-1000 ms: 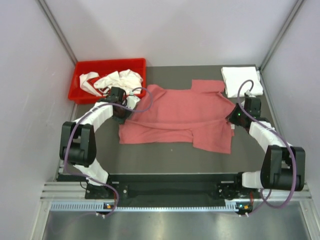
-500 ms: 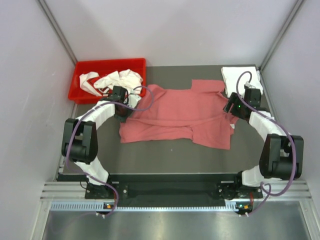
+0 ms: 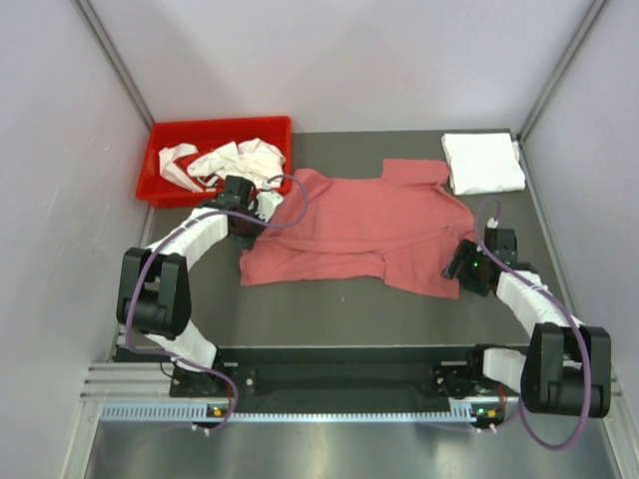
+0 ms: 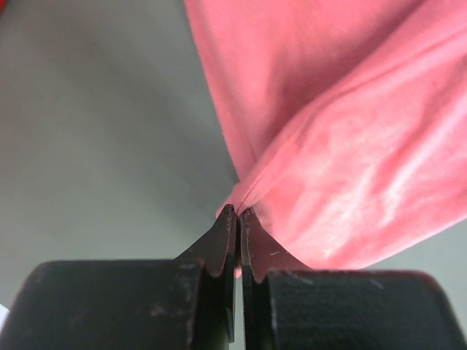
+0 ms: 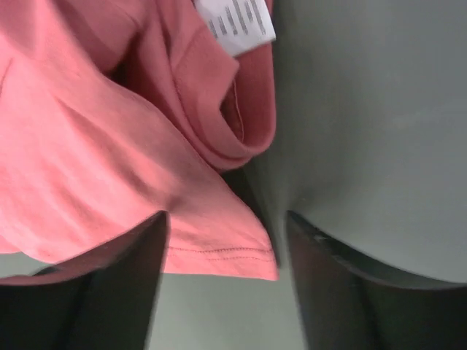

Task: Fold and stack the t-shirts
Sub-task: Fold the tshirt

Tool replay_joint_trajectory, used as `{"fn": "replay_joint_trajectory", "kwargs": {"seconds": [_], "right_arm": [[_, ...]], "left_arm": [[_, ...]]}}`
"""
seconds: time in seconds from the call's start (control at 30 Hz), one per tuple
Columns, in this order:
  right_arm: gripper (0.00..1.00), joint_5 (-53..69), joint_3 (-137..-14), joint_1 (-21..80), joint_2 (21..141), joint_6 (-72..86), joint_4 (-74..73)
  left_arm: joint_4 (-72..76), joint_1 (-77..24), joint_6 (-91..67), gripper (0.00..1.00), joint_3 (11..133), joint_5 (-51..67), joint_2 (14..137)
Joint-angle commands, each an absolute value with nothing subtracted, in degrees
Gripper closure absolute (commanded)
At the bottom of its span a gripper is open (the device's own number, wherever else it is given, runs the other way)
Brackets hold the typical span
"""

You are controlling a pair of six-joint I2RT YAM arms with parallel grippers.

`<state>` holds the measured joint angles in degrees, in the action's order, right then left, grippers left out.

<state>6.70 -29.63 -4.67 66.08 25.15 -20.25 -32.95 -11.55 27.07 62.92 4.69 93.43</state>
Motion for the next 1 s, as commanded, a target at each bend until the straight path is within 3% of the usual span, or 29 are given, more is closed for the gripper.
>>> {"fn": "replay_joint_trajectory", "kwargs": {"seconds": [0.0,0.07,0.1,0.17,0.2,0.43,0.57,0.97], "right_arm": [[0.38,8.87,-28.83,-4.66,66.36,26.98,-18.73],[0.5,10.28,-27.95,-4.75,67.15,27.16,-18.02],[0.65,11.33,-27.86,-4.75,66.71,27.33,-18.02],[0.83,11.69,-27.33,-4.75,65.57,27.69,-18.71],[1.0,10.91,-27.42,-4.75,63.48,27.86,-20.29],[1.0,7.82,-31.71,-4.75,49.42,28.12,-29.7],[1.0,10.36,-37.25,-4.75,49.65,27.78,-27.78],[1.0,17.93,-62.03,-3.78,82.07,28.92,-12.04]], "left_arm": [[-31.55,-11.87,26.98,1.0,61.44,5.8,90.7],[-31.12,-11.87,27.16,1.0,60.82,5.63,90.35],[-30.94,-11.87,27.25,1.0,60.65,5.54,90.26],[-30.94,-11.95,27.25,1.0,60.56,5.28,89.91],[-30.85,-11.87,27.42,1.0,60.56,5.19,89.65],[-29.27,-11.87,27.34,1.0,61.26,5.1,88.42],[-27.78,-11.87,26.89,1.0,63.36,4.31,90.17],[-25.31,-12.74,26.72,1.0,67.67,0.44,95.09]]}}
